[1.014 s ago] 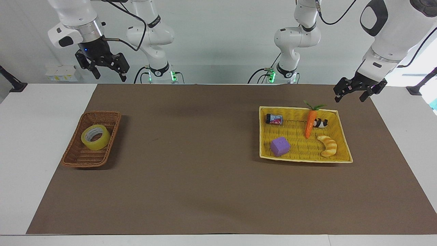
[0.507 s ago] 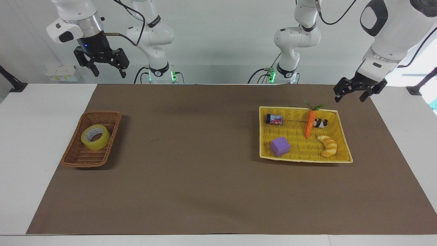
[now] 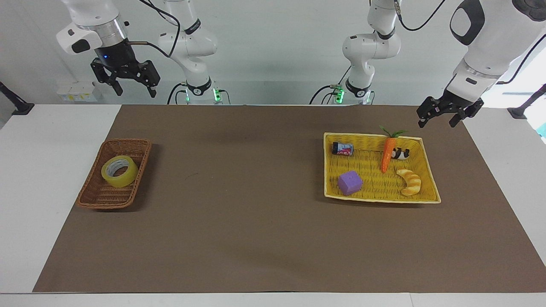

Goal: Move tape to another basket

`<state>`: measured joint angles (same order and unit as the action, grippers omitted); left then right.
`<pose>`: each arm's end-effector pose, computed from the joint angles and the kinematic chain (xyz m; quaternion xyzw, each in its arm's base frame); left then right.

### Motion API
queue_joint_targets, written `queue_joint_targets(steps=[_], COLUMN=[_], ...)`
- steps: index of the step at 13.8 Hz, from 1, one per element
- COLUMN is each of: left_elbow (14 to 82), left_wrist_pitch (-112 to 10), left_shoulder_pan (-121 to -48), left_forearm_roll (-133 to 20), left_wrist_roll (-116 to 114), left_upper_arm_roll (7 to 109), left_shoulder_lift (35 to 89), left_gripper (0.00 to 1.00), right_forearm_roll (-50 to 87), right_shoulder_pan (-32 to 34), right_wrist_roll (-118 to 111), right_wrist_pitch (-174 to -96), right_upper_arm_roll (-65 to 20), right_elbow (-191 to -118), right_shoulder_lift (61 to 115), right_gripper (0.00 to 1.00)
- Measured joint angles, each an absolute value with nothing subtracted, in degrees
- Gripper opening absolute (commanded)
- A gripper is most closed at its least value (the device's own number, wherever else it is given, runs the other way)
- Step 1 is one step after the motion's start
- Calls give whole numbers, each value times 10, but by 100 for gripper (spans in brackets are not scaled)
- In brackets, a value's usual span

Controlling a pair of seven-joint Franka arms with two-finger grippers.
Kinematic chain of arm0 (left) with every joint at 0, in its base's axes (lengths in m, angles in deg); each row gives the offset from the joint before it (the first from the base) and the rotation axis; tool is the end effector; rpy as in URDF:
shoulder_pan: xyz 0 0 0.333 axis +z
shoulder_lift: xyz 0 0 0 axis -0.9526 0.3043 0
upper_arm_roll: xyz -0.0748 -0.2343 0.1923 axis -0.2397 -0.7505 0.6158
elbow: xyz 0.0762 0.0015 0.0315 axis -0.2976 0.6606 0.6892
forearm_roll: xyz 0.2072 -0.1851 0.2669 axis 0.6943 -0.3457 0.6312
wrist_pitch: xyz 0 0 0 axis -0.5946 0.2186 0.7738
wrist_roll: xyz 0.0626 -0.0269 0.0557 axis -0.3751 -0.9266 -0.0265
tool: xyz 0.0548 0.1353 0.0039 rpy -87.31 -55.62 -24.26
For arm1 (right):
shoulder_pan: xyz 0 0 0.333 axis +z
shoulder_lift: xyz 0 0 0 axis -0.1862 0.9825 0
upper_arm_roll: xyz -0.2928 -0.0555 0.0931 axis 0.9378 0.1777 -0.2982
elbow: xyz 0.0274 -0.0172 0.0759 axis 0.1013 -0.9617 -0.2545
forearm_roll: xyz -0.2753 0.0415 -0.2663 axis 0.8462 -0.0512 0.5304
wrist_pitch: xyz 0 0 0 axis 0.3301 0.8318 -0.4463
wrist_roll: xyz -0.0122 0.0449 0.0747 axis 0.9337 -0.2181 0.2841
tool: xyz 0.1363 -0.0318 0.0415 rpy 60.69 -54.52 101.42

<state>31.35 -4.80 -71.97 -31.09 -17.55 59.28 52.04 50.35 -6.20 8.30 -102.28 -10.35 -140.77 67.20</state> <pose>0.5497 -0.0132 0.5640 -0.9997 0.0228 0.0024 0.0017 0.5073 -0.0104 0.6267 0.9991 -0.0423 0.0030 0.0054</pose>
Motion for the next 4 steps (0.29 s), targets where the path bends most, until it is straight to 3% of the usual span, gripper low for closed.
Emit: queue_joint_targets(steps=[4], left_elbow=[314], left_wrist_pitch=[-48], left_shoulder_pan=[-720], left_forearm_roll=[-311], left_wrist_roll=[-175], left_upper_arm_roll=[593], left_shoulder_lift=[520], left_gripper=[100], right_forearm_roll=[504], right_shoulder_pan=[-64], right_wrist_roll=[83], right_wrist_pitch=[-1023], right_upper_arm_roll=[-103], right_elbow=[-1408], right_shoulder_lift=[672], right_gripper=[100])
